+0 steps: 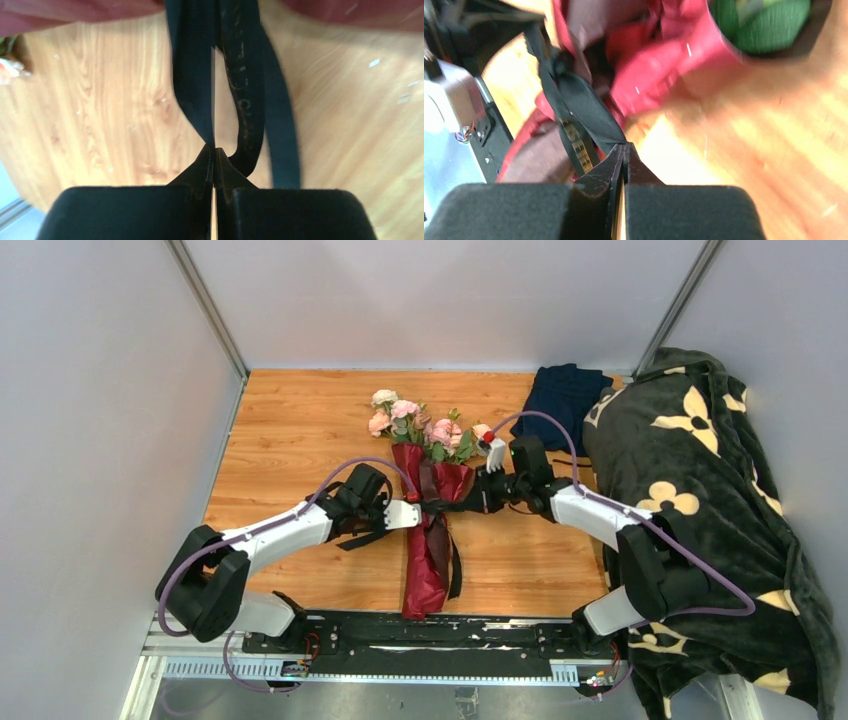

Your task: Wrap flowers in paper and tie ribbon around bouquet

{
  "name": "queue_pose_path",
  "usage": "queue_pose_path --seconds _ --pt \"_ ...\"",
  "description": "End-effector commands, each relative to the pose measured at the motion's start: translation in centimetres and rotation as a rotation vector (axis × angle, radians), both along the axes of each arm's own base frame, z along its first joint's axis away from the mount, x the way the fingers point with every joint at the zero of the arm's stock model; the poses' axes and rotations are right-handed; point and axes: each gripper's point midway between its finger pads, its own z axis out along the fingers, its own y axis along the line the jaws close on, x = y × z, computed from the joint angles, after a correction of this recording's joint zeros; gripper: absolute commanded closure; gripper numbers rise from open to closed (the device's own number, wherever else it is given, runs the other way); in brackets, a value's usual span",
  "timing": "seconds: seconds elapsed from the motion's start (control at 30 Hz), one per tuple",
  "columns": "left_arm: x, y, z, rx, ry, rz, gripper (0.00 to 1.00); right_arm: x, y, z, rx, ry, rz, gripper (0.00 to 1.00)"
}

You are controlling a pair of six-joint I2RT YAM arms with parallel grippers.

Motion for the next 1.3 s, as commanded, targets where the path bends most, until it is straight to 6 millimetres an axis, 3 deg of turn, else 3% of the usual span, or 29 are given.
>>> queue_pose_path --seconds 0.0,0.2,0.37,0.63,0.8,0.83,0.9,1.0,1.1,1.17,1.2,1.27 --pt "2.7 3.5 -0.7 0.198 -0.144 -0.126 1.0 -2.9 -3.2 -4.4 -0.093 0.18 -0.125 1.0" --pt "4.2 7.3 -1.7 0.246 -0.159 -0.127 1.0 -4.8 -7.9 -7.5 -0.132 0.333 -0.299 1.0" --pt "4.1 9.0 -2.9 0.283 -0.188 -0.173 1.0 -6.3 -9.1 -9.6 -0.128 0.449 -0.332 1.0" --pt "4.0 13.8 -3.5 0.326 -0.162 -0.119 1.0 -5.5 -13.4 -10.9 -0.059 0.506 -0.519 1.0" --pt "3.5 12.2 -2.7 0.239 -0.166 -0.15 1.0 -4.9 -13.0 -10.7 -0.055 0.496 -0.488 1.0" --pt "3.4 12.0 -2.5 0.227 -0.161 -0.152 1.0 -4.4 -12.5 -10.1 -0.079 0.454 -0.447 1.0" --pt "3.3 11.8 -2.4 0.223 -0.153 -0.144 1.0 -4.3 -9.7 -7.8 -0.103 0.337 -0.263 0.99" --pt "3.3 11.8 -2.4 0.222 -0.154 -0.14 1.0 -3.6 -4.1 -3.1 -0.055 0.047 0.016 0.71" --pt "3.5 11.6 -2.1 0.21 -0.173 -0.144 1.0 -2.8 -0.6 -1.3 -0.066 -0.195 0.164 0.53" --pt "3.6 11.3 -1.9 0.2 -0.183 -0.149 1.0 -1.9 1.1 -0.9 0.0 -0.111 0.134 0.49" --pt "3.7 11.2 -1.7 0.196 -0.189 -0.151 1.0 -1.7 1.9 -0.9 0.034 -0.053 0.138 0.39" --pt "3.9 11.1 -1.6 0.194 -0.198 -0.154 1.0 -1.8 3.7 -0.8 0.14 0.061 0.126 0.36"
